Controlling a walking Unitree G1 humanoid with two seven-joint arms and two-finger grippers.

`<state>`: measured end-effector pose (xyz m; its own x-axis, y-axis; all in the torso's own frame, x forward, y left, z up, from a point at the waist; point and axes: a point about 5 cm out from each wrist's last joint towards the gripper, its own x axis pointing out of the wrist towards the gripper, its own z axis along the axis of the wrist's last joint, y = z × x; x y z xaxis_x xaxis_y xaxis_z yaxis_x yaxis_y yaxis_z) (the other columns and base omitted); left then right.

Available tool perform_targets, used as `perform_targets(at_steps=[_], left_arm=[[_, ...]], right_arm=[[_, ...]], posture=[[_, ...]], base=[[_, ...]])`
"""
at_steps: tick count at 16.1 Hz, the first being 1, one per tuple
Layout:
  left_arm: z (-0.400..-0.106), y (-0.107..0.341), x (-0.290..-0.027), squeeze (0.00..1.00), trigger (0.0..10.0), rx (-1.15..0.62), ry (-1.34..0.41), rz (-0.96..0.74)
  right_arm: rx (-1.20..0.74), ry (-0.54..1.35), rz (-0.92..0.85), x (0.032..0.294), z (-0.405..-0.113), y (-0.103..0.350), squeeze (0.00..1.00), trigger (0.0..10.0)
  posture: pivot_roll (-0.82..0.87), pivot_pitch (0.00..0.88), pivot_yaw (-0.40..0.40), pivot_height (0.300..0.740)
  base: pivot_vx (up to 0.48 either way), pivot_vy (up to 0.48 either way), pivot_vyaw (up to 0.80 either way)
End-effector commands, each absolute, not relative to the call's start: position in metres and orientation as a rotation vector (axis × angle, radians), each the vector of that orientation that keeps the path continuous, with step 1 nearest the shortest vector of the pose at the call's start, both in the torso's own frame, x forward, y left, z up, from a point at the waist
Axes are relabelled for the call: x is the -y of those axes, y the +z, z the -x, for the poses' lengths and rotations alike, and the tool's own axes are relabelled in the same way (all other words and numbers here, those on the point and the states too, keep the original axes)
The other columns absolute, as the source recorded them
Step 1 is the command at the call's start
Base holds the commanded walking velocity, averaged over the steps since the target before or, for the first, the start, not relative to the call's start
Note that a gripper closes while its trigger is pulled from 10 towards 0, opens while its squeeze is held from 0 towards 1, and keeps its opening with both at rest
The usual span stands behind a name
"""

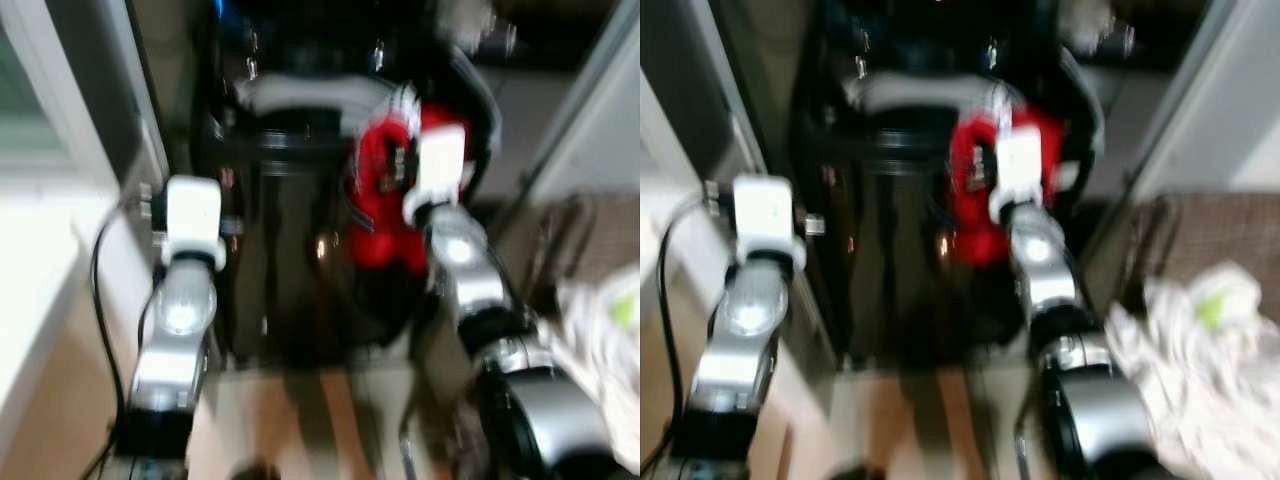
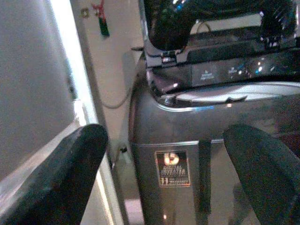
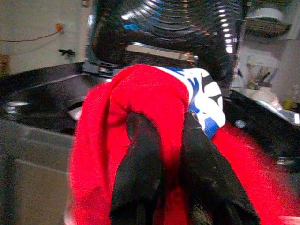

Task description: Clothes washing

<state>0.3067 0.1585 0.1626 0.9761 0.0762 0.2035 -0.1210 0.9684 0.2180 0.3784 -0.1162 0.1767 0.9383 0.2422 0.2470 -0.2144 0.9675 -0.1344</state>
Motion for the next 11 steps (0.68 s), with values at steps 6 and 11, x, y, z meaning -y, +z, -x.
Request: perform_targets(at_steps=[6, 11], left_arm=[[-0.306, 0.169, -0.145, 0.0, 10.0, 0.231, 0.056, -0.243], [-0.296, 0.198, -0.151, 0.0, 10.0, 0.343, 0.021, -0.29]], right_arm=[[0.39, 0.184, 0.109, 0.138, -0.393, 0.23, 0.0, 10.0], [0.535, 0.224, 0.256, 0.136, -0.409, 0.307, 0.0, 10.0]], posture=[[-0.01, 0.0, -0.062, 0.74], [0.02, 0.0, -0.086, 0.74]], base=[[0.48, 0.0, 0.0], [0.48, 0.0, 0.0]])
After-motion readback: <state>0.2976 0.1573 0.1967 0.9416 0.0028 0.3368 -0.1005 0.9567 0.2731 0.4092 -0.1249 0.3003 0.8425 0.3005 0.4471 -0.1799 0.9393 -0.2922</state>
